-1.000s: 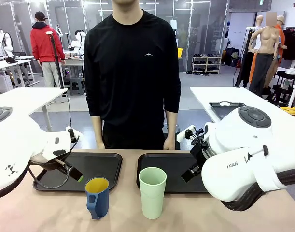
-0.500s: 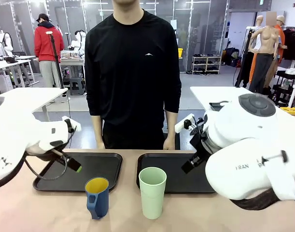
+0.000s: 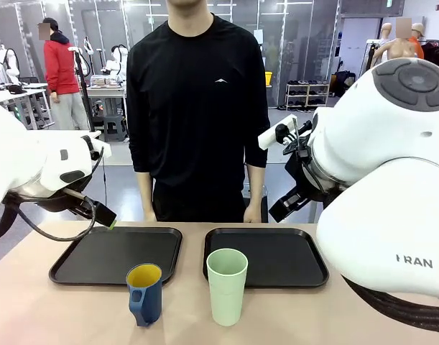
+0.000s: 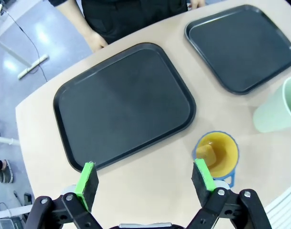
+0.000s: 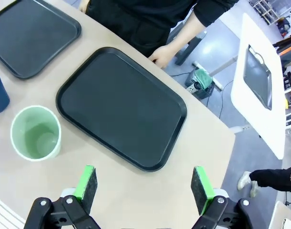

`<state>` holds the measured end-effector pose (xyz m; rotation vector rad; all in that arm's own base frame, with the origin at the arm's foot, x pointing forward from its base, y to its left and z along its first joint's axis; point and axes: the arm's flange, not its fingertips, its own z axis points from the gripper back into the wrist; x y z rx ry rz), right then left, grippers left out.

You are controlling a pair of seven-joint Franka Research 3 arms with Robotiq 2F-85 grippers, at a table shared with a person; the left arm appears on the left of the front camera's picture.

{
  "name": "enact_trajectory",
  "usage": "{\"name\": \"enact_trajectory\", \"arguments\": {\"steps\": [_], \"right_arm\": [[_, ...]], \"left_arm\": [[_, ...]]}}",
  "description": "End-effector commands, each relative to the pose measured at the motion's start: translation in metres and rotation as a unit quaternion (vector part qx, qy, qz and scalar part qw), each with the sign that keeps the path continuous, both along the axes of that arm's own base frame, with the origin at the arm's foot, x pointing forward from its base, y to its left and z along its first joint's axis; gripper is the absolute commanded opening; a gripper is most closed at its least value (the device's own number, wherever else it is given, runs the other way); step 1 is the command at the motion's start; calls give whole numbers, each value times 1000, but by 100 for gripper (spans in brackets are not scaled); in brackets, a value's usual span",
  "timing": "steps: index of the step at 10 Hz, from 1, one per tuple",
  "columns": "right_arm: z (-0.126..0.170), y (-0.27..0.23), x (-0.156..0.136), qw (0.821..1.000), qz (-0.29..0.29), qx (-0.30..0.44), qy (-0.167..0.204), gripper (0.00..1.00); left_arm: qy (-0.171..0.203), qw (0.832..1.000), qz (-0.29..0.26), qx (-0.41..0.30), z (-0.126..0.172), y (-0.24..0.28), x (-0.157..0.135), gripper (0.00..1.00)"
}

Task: Sort and store the cups by type.
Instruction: Pick up the Reusable plastic cup.

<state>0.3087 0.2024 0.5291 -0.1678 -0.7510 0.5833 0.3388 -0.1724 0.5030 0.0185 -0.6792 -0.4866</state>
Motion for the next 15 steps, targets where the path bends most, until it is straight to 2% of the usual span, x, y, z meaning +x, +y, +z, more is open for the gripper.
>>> {"name": "enact_trajectory", "arguments": {"steps": [1,4,7,8,11,13,15], "right_arm": [[-11,8,-1,1000,-16,-4,-1,100],[-12,6,1,1000,-15,0,3,100],[-21,-34,32,999,-45,23,18,100],[-29,-50,44,997,-56,35,28,100],[-73,-106,103,979,-165,81,85,100],[-104,-129,132,971,-186,97,115,100],[-122,-139,147,966,-193,107,134,100]], "left_arm": [[5,1000,-2,10,-4,-6,-4,100],[13,1000,1,6,-5,0,-1,100],[19,999,37,7,-18,35,23,100],[22,998,60,9,-28,52,32,100],[73,992,95,-31,-75,108,84,100],[83,990,117,-17,-101,130,105,100],[79,990,114,-22,-106,136,118,100]]}}
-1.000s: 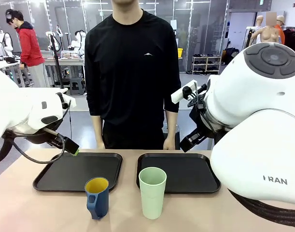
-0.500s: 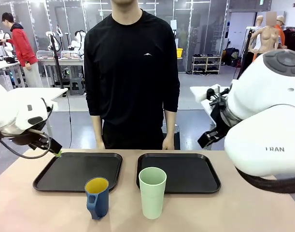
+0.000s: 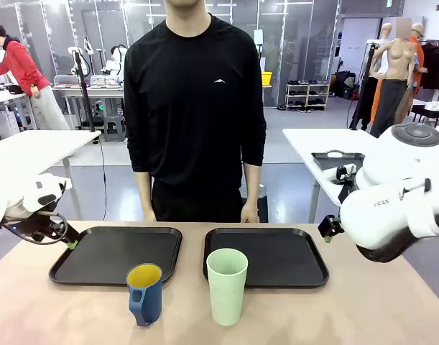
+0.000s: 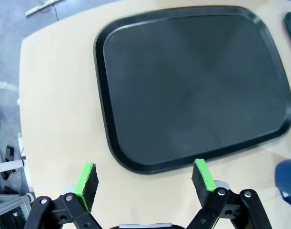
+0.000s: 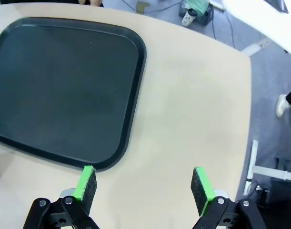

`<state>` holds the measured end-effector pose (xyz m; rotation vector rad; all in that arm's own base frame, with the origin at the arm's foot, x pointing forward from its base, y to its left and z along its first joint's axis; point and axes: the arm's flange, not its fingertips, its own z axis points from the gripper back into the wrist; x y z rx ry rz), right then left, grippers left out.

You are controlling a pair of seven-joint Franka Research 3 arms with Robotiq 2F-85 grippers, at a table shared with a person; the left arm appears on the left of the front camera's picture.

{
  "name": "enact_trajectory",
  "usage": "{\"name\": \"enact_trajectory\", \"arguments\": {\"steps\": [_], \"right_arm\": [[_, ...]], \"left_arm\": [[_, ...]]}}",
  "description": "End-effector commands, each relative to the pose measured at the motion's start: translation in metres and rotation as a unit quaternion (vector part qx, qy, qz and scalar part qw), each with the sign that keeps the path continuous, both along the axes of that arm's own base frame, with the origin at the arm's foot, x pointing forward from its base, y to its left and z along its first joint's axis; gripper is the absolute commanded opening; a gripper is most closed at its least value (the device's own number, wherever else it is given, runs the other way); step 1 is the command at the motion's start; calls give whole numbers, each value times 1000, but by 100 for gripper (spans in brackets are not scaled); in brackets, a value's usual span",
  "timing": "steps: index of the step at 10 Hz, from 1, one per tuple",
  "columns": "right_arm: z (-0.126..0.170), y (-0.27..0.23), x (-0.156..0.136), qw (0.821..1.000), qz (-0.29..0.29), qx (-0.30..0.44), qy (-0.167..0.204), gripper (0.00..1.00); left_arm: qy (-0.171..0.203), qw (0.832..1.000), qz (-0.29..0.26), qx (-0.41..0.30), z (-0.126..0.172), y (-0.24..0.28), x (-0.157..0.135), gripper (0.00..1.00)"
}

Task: Sort and store the cups by type.
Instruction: Pick up the Reusable plastic cup.

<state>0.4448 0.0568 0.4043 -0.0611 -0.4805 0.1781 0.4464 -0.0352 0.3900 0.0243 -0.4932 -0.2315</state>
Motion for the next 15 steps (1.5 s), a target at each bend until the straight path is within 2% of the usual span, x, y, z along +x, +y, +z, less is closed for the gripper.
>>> {"name": "enact_trajectory", "arguments": {"steps": [1,4,6,7,15], "right_arm": [[1,5,13,1000,-12,23,2,100],[4,3,20,1000,-15,26,8,100],[6,5,21,999,-38,14,9,100],[2,3,18,1000,-11,18,4,100],[2,3,18,1000,-11,18,4,100]], "left_arm": [[-10,1000,-6,0,6,1,13,100],[-2,1000,-1,-3,8,0,19,100],[-1,1000,2,3,9,1,19,100],[-5,1000,9,6,11,0,18,100],[-7,1000,0,0,7,-2,14,100]]}}
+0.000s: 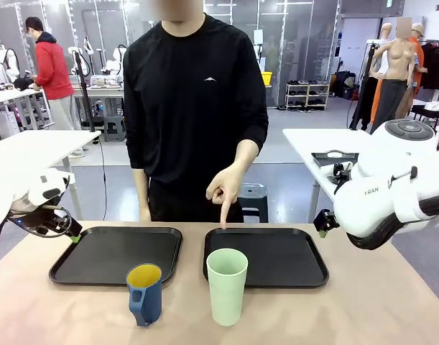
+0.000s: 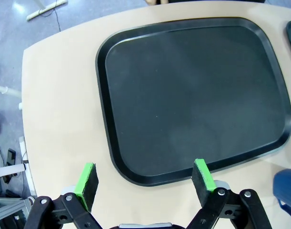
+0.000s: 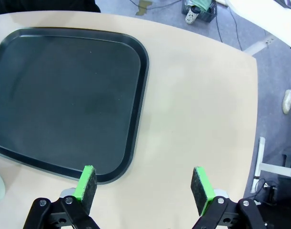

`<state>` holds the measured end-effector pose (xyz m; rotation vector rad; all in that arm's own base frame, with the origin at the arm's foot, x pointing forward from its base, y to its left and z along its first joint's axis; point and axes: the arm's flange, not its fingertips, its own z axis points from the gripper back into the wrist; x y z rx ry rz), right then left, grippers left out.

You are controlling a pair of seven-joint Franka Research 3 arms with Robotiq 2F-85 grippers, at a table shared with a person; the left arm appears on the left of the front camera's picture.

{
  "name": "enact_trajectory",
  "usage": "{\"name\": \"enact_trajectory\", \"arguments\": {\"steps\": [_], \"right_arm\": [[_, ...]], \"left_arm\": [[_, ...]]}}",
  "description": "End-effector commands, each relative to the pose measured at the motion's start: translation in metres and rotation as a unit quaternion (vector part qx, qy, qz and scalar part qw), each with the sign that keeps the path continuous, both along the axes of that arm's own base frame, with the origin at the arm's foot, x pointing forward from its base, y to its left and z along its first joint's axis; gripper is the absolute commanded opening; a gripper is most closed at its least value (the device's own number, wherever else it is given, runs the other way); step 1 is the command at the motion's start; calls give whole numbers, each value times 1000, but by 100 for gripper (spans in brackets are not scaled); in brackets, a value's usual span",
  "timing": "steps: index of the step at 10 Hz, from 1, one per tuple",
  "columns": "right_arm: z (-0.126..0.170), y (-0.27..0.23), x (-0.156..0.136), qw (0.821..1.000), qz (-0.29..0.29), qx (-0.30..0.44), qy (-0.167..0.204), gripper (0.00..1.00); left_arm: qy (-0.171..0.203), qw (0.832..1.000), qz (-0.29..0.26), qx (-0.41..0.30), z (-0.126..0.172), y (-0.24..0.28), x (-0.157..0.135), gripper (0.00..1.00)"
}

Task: Sort and store the cups by type.
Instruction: Pick up the Reusable plastic cup.

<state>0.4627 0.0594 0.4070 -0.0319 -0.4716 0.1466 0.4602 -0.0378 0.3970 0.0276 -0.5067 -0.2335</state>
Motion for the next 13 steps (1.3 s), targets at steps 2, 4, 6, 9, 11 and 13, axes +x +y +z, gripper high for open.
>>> {"name": "enact_trajectory", "arguments": {"steps": [2,4,6,9,11,13], "right_arm": [[0,0,0,1000,1,0,-2,100],[0,0,0,1000,1,0,-2,100],[0,0,0,1000,1,0,-2,100],[0,0,0,1000,1,0,-2,100],[0,0,0,1000,1,0,-2,100],[0,0,0,1000,1,0,-2,100]], "left_arm": [[0,1000,0,-1,0,1,0,100],[0,1000,0,-1,0,1,0,100],[0,1000,0,-1,0,1,0,100],[0,1000,0,-1,0,1,0,100],[0,1000,0,-1,0,1,0,100],[0,1000,0,-1,0,1,0,100]]}}
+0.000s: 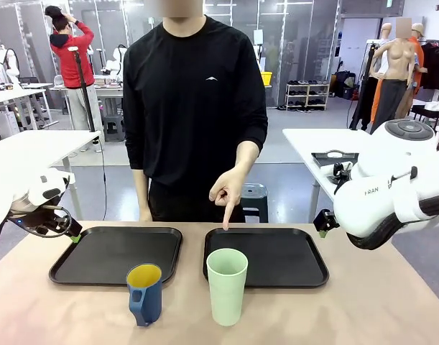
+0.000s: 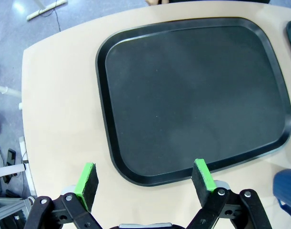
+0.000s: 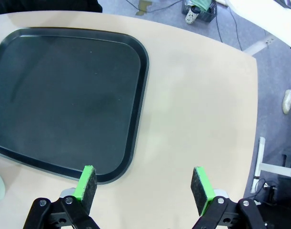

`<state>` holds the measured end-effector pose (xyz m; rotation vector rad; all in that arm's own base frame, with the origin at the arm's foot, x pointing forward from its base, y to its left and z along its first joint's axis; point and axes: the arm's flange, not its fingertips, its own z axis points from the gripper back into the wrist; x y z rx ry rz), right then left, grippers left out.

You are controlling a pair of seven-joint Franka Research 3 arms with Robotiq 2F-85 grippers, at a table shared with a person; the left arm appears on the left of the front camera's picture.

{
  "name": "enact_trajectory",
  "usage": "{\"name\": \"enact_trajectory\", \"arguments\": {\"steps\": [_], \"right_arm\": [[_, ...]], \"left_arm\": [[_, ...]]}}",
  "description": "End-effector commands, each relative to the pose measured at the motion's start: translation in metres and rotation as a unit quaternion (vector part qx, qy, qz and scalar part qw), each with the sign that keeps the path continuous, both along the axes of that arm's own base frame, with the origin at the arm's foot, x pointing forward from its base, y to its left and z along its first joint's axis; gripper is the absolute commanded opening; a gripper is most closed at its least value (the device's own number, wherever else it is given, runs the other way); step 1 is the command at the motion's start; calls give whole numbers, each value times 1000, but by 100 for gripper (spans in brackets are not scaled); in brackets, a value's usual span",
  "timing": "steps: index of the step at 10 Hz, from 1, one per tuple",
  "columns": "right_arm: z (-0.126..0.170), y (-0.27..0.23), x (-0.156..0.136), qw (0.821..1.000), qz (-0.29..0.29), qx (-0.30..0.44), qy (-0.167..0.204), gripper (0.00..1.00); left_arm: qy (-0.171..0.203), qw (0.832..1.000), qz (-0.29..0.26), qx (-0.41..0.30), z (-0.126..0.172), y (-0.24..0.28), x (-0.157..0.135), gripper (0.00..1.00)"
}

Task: Sort and store the cups by type.
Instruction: Pick up the Reusable plastic cup.

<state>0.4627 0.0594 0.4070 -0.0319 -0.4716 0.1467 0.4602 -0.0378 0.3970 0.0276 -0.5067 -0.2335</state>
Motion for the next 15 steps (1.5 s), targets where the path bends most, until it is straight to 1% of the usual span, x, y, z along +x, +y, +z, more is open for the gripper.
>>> {"name": "enact_trajectory", "arguments": {"steps": [1,2,3,4,5,7,8,9,10,11,12,13,14,15], "right_arm": [[0,0,0,1000,0,0,0,100],[3,-1,-6,999,-16,-31,-17,100],[5,-2,-15,998,13,-49,-34,100],[10,-6,-23,996,56,-57,-32,100],[16,-10,-33,990,107,-88,-35,100],[30,-19,-54,975,189,-121,-8,100],[37,-26,-63,963,233,-136,-1,100],[41,-31,-69,952,262,-158,16,100],[42,-34,-76,937,294,-186,40,100],[41,-35,-82,922,335,-188,55,100],[38,-36,-85,906,364,-201,74,100],[35,-37,-85,895,381,-218,76,100],[32,-38,-84,883,405,-228,68,100],[28,-39,-83,865,436,-241,58,100]], "left_arm": [[0,1000,0,-1,0,1,0,100],[0,1000,0,-1,0,1,0,100],[0,1000,0,-1,0,1,0,100],[0,1000,0,-1,0,1,0,100],[0,1000,0,-1,0,1,0,100],[0,1000,0,-1,0,1,0,100],[0,1000,0,-1,0,1,0,100],[0,1000,0,-1,0,1,0,100],[0,1000,0,-1,0,1,0,100],[0,1000,0,-1,0,1,0,100],[0,1000,0,-1,0,1,0,100],[0,1000,0,-1,0,1,0,100],[0,1000,0,-1,0,1,0,100],[0,1000,0,-1,0,1,0,100]]}}
